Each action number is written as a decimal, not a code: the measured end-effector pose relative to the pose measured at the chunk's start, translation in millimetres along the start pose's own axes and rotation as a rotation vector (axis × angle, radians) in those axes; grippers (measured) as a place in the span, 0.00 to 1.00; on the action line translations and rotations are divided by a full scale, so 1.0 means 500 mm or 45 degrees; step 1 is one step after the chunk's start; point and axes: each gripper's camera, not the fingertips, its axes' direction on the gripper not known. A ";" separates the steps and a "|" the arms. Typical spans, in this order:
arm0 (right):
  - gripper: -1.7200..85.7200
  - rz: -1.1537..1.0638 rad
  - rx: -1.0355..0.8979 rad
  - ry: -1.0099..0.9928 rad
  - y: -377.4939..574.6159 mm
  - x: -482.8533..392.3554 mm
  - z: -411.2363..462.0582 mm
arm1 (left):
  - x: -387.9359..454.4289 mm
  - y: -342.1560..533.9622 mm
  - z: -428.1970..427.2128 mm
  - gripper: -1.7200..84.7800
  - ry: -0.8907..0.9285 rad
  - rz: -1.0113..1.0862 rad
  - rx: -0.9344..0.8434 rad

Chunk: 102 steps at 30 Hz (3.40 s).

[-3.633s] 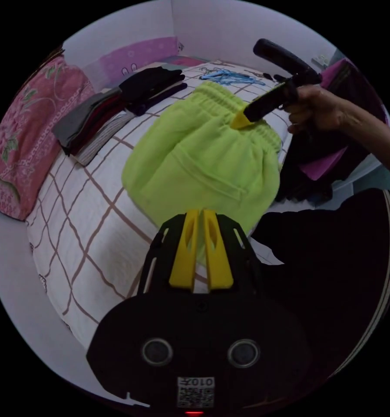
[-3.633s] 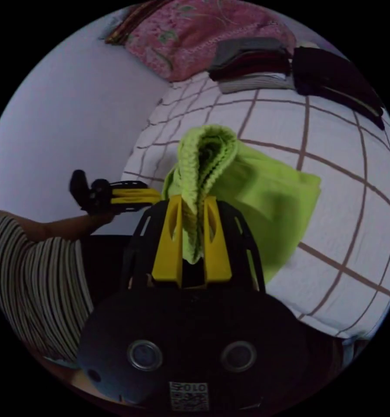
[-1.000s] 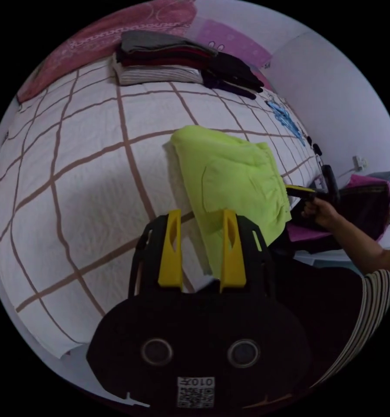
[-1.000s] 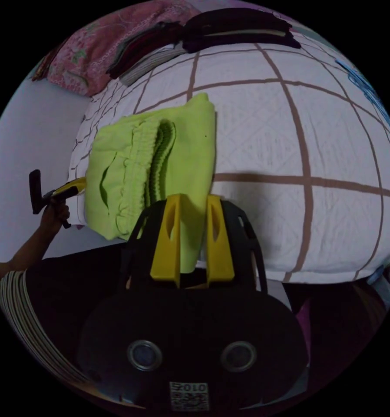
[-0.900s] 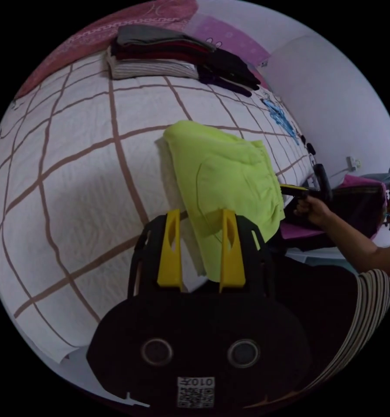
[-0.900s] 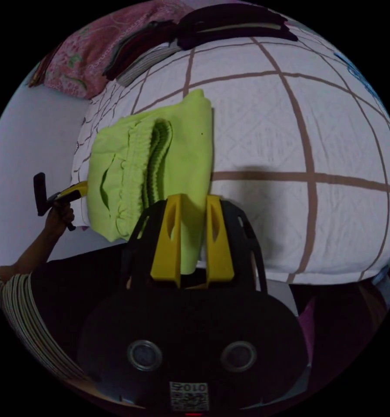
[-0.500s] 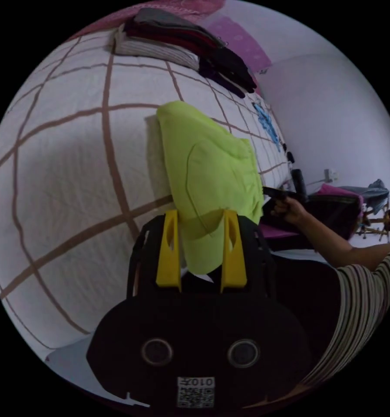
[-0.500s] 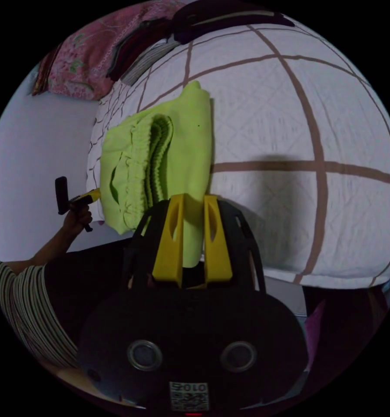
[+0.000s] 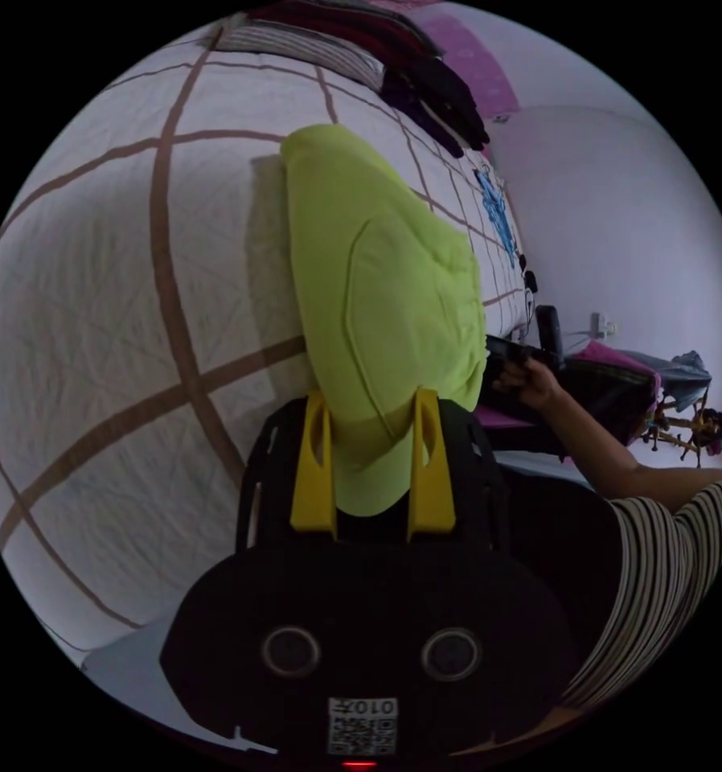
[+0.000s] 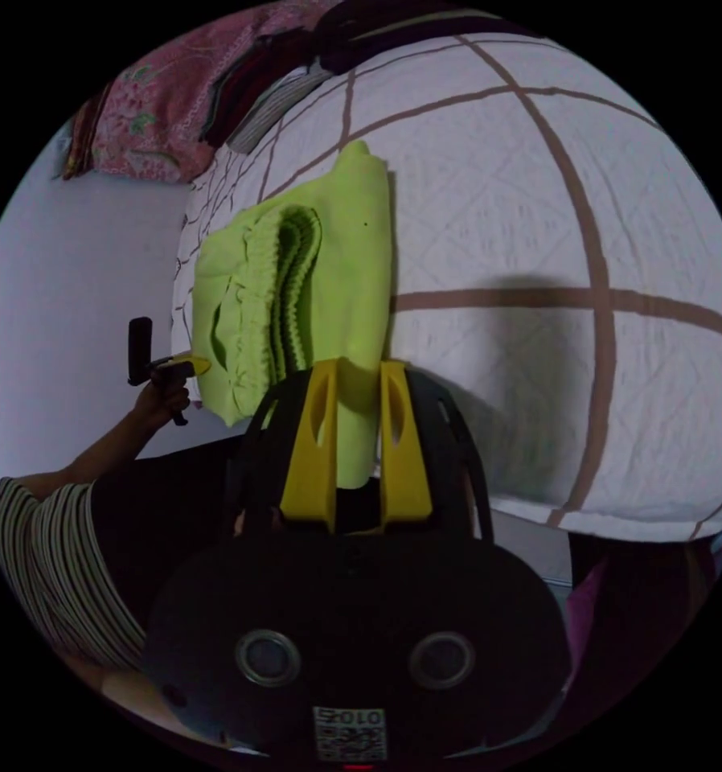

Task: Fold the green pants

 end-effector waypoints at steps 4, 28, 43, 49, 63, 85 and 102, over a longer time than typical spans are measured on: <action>0.10 -0.020 -0.017 0.087 0.006 -0.063 -0.001 | 0.023 -0.004 0.022 0.20 -0.035 -0.007 -0.034; 0.07 -0.446 -0.061 0.238 0.066 -0.573 -0.288 | 0.413 0.056 0.031 0.16 -0.382 0.174 0.136; 0.07 -0.573 0.066 0.263 0.039 -0.712 -0.631 | 0.682 -0.138 0.098 0.16 -0.439 0.335 0.277; 0.07 -0.662 0.157 0.363 -0.075 -0.768 -0.815 | 0.781 -0.351 0.087 0.16 -0.488 0.448 0.345; 0.07 -0.617 0.336 0.491 -0.447 -0.728 -1.002 | 0.644 -0.866 0.096 0.16 -0.361 0.270 0.548; 0.08 -0.514 0.233 0.474 -0.537 -0.709 -1.120 | 0.570 -1.031 0.211 0.15 -0.526 0.323 0.489; 0.15 -0.294 0.428 0.038 -0.441 -0.537 -1.221 | 0.589 -0.883 0.258 0.13 -0.508 0.224 0.519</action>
